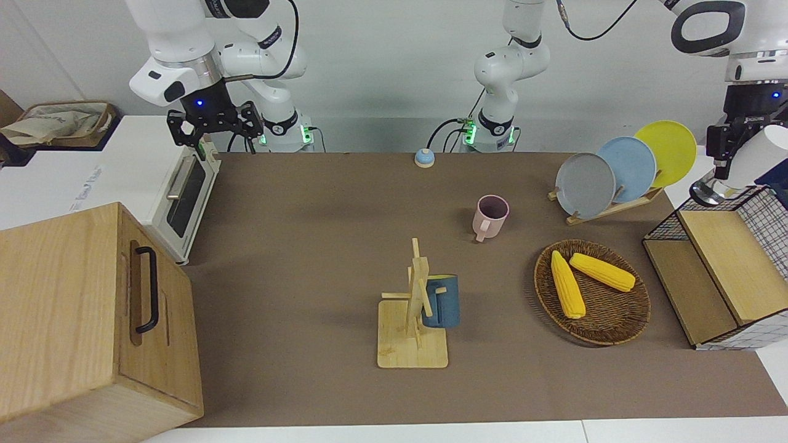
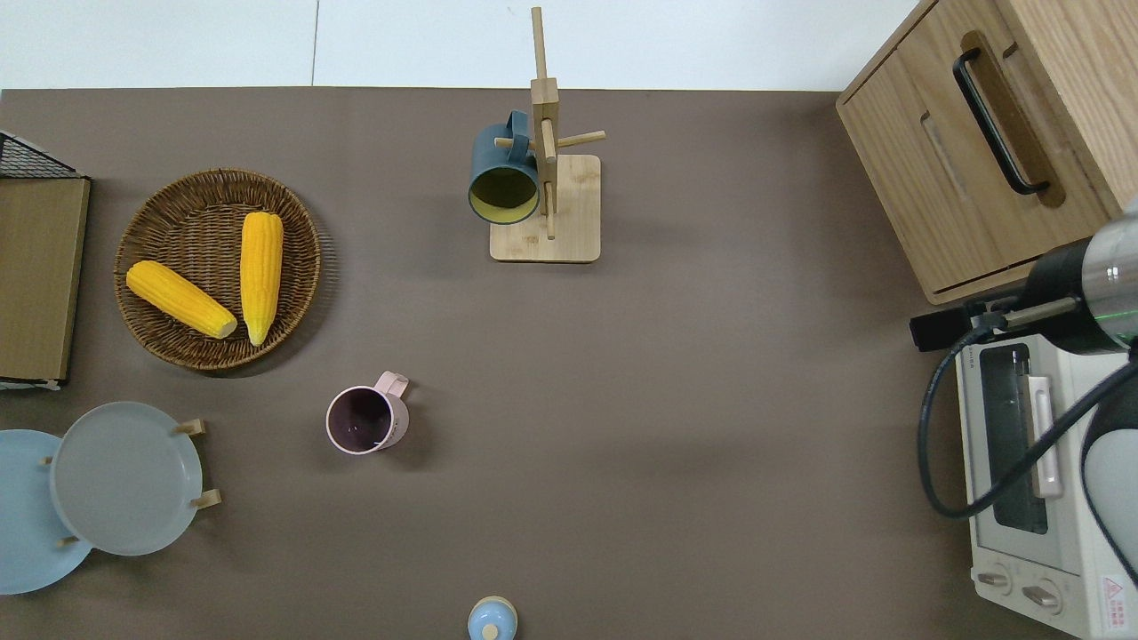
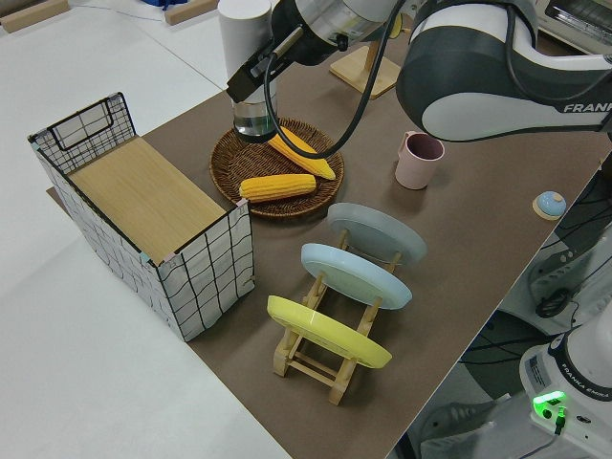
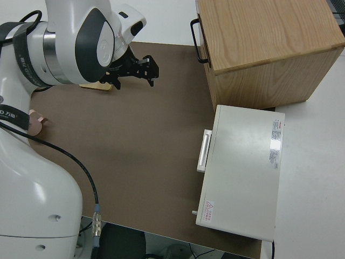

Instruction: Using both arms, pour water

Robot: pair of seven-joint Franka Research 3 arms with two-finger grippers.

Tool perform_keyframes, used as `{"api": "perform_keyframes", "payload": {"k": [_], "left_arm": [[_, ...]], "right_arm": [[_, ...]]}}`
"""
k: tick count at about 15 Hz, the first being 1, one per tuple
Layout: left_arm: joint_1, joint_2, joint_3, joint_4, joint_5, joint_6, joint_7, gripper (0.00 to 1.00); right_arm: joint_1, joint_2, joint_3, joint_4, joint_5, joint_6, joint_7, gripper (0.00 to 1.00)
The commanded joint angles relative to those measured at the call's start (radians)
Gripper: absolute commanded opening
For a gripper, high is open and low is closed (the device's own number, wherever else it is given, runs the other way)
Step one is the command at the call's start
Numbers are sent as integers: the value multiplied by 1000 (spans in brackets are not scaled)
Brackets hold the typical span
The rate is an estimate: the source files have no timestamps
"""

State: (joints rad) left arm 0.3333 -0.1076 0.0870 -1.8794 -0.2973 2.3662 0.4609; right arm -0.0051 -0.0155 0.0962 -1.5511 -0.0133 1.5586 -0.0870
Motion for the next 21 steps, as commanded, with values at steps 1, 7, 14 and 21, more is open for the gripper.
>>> {"api": "perform_keyframes", "payload": {"k": [1, 7, 14, 21], "left_arm": [[49, 86, -6, 132, -74, 4, 116, 0], [15, 193, 97, 219, -236, -2, 315, 0], [-7, 296, 172, 275, -374, -10, 501, 0], [26, 396, 172, 330, -440, -10, 558, 0]], "right_arm": [[-4, -1, 0, 2, 13, -11, -8, 990], [-4, -1, 0, 2, 13, -11, -8, 990], [-4, -1, 2, 2, 13, -12, -8, 990], [-4, -1, 0, 2, 13, -12, -8, 990]]}}
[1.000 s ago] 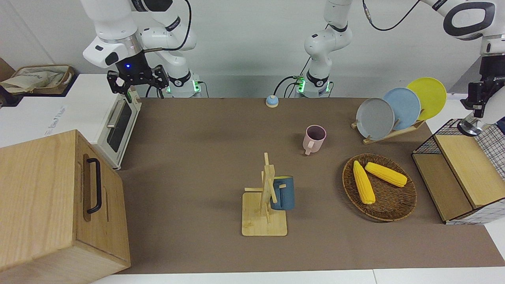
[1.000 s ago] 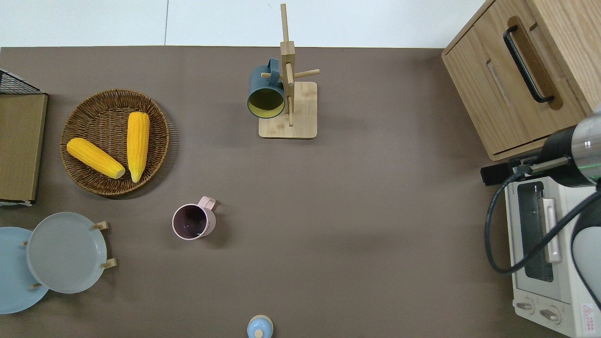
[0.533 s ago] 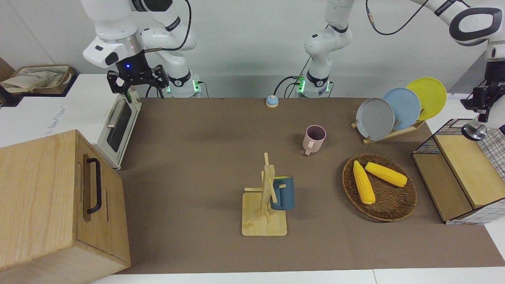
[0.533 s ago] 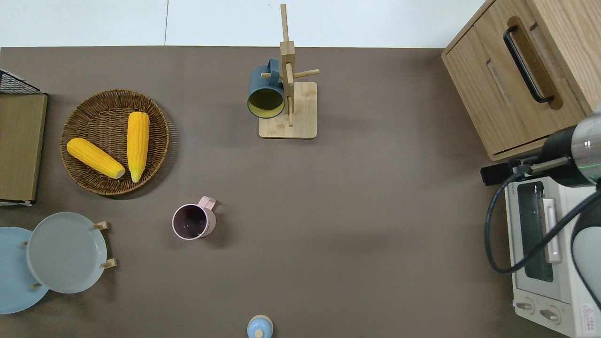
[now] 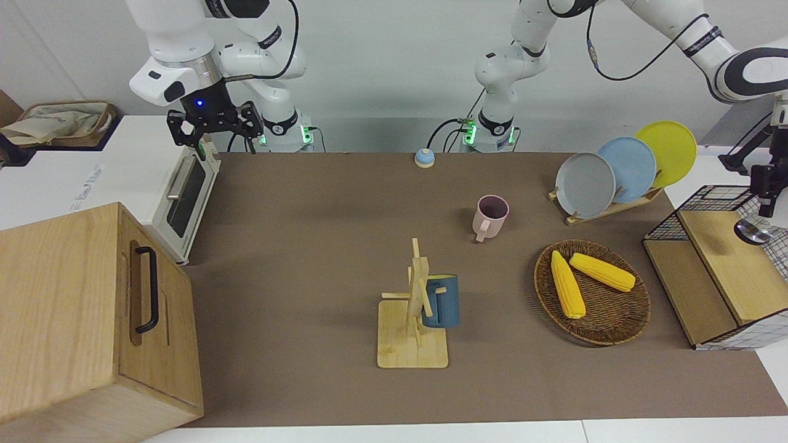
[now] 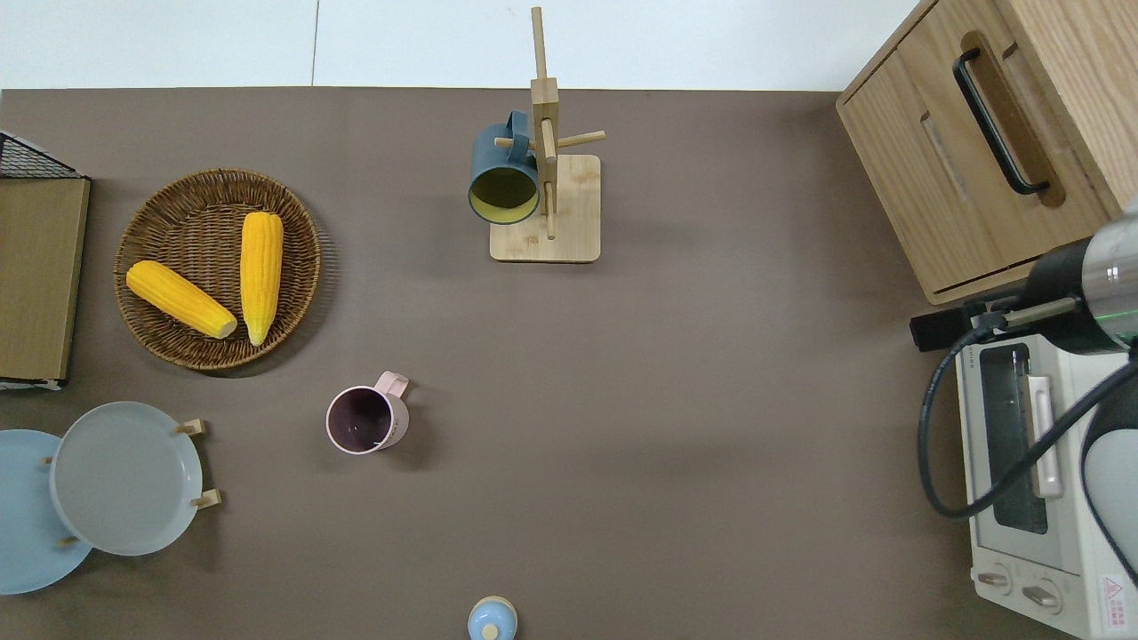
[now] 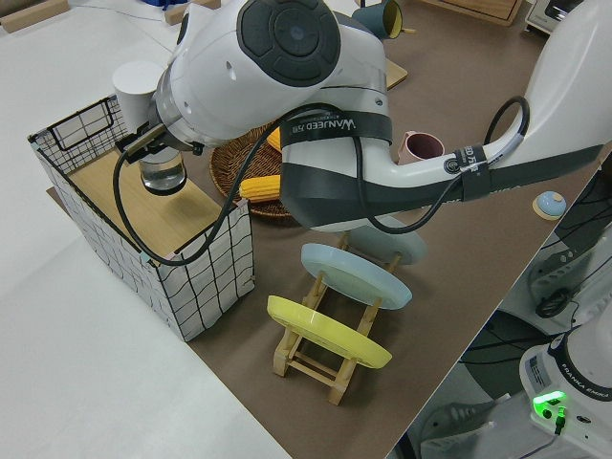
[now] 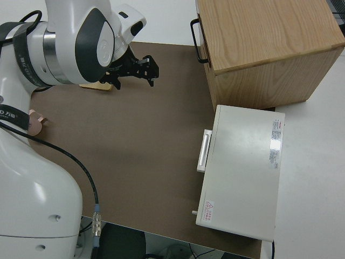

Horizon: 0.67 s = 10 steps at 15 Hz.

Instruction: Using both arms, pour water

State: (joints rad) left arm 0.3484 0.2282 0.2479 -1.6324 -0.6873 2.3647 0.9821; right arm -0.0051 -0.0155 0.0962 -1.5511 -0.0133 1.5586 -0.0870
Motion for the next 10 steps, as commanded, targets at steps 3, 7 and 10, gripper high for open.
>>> {"api": "perform_keyframes", "payload": {"k": [3, 7, 10], "left_arm": [[18, 83, 10, 86, -54, -1, 49, 0], [18, 99, 8, 86, -54, 4, 50, 0], [18, 105, 8, 85, -54, 5, 58, 0]], "right_arm": [[-4, -1, 0, 2, 13, -11, -8, 990], [-4, -1, 2, 2, 13, -12, -8, 990], [-4, -1, 0, 2, 13, -11, -8, 990]]}}
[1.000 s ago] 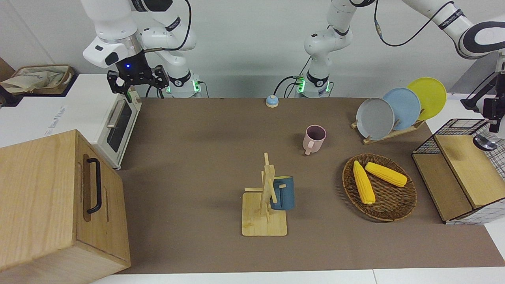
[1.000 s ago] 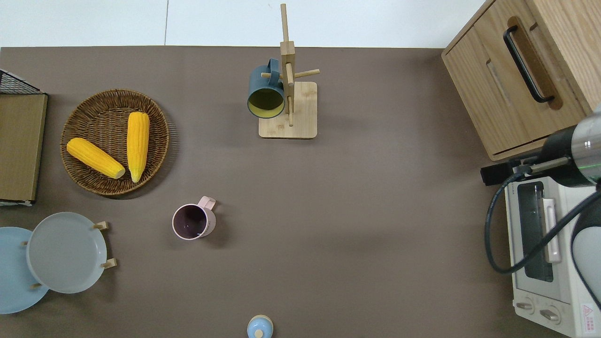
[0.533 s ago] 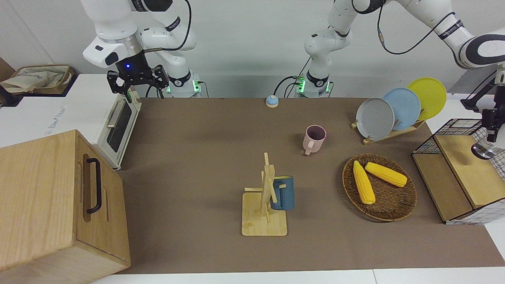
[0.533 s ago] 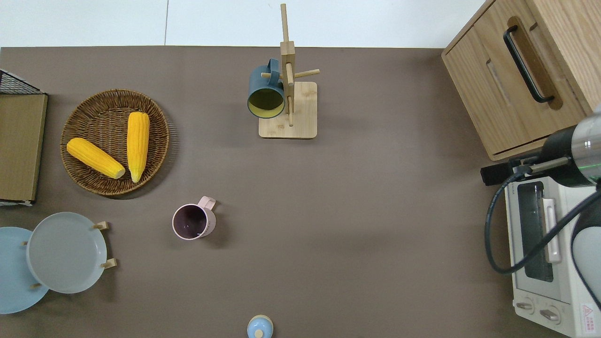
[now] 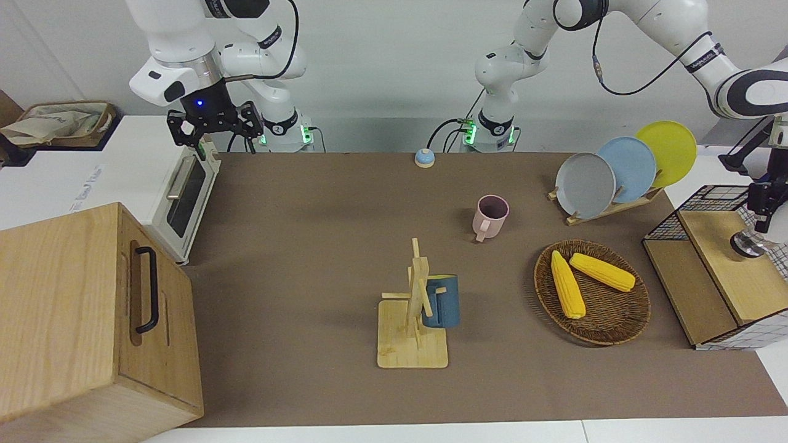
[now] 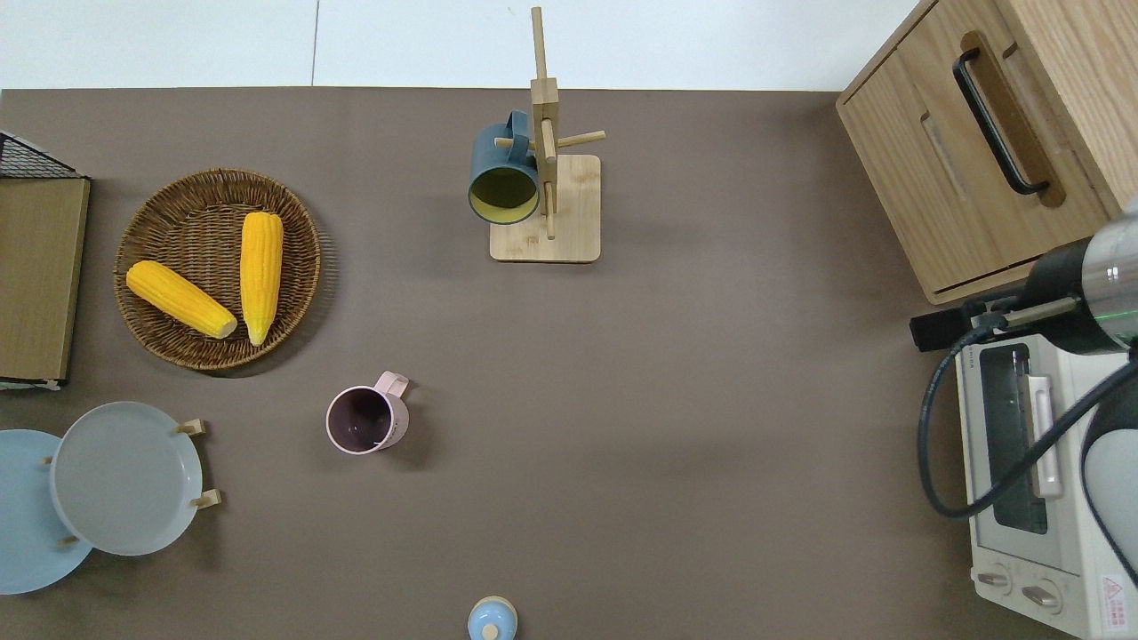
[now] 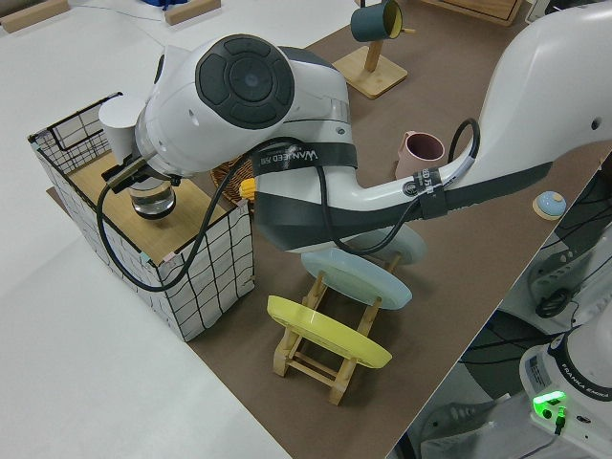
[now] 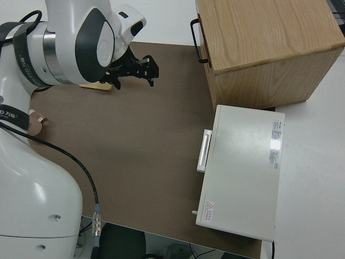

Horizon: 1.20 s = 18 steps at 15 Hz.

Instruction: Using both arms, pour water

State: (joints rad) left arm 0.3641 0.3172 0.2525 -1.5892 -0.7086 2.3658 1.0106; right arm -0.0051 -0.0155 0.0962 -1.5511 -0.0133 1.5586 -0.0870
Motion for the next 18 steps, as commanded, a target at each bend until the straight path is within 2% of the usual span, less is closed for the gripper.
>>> {"api": "perform_keyframes", "payload": {"k": [1, 8, 15, 16, 18], "left_arm": [[3, 17, 4, 41, -32, 4, 34, 0], [1, 36, 2, 40, -32, 10, 43, 14], [1, 52, 2, 41, -32, 13, 43, 131], [1, 52, 2, 41, -32, 12, 42, 311], [1, 52, 1, 41, -34, 13, 42, 997]], "right_arm": [[-4, -1, 0, 2, 13, -11, -8, 990], [-4, -1, 0, 2, 13, -12, -8, 990], [-4, 0, 0, 2, 13, -12, -8, 990], [-4, -1, 0, 2, 13, -11, -8, 990], [-4, -1, 0, 2, 13, -11, -8, 990]]}}
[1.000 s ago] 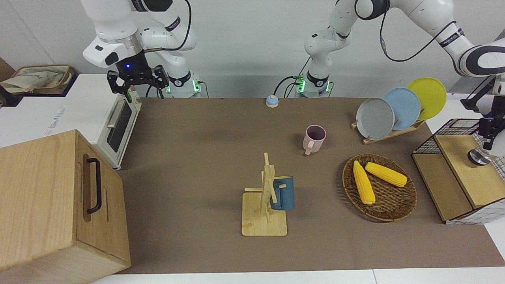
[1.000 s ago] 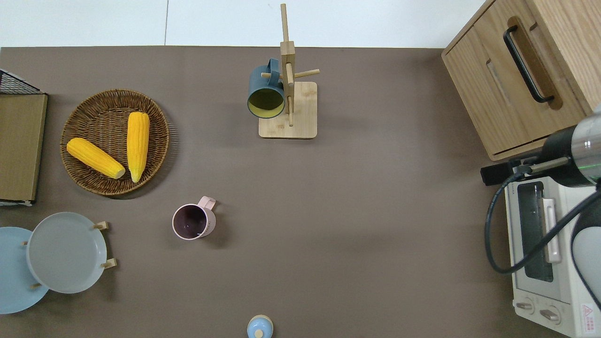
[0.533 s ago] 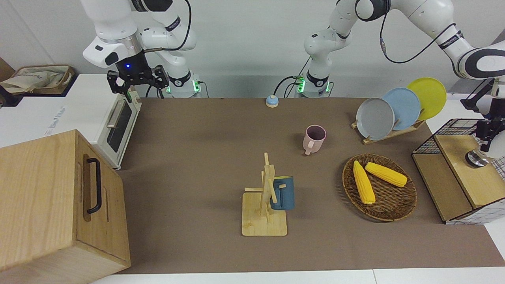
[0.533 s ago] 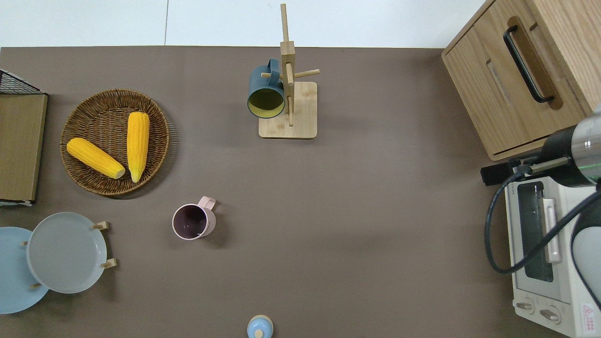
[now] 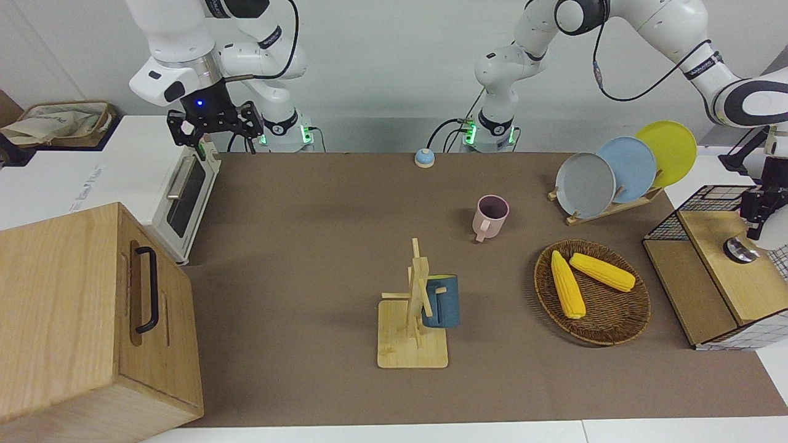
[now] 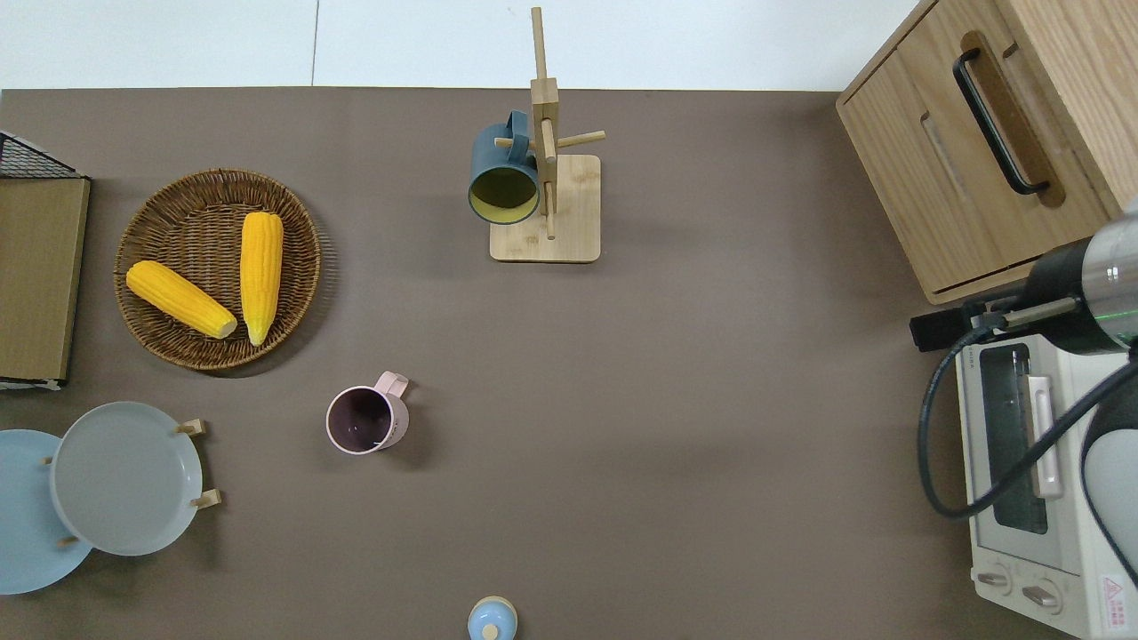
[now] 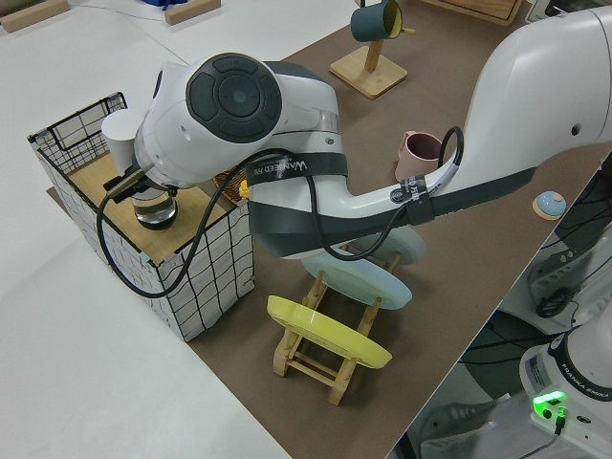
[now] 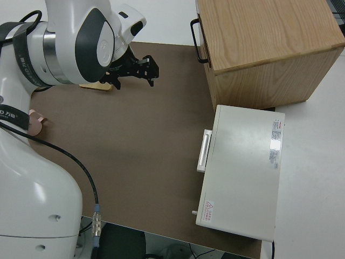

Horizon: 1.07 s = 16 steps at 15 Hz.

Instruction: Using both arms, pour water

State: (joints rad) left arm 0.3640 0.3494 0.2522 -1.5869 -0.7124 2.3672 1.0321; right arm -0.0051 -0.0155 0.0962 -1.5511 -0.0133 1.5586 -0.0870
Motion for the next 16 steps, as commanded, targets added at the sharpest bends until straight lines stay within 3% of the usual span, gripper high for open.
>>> {"api": "perform_keyframes", "payload": {"k": [1, 9, 12, 16], "left_arm": [[1, 20, 1, 39, -30, 15, 19, 1000], [-8, 3, 4, 41, -1, 9, -26, 1000], [-2, -33, 2, 39, 120, -25, -96, 1000], [-4, -87, 2, 39, 281, -164, -225, 1000]], "right_arm": [[-4, -1, 2, 2, 13, -11, -8, 990], [-4, -1, 0, 2, 13, -11, -8, 990], [-4, -1, 0, 2, 13, -11, -8, 990], [-4, -1, 0, 2, 13, -11, -10, 990]]}}
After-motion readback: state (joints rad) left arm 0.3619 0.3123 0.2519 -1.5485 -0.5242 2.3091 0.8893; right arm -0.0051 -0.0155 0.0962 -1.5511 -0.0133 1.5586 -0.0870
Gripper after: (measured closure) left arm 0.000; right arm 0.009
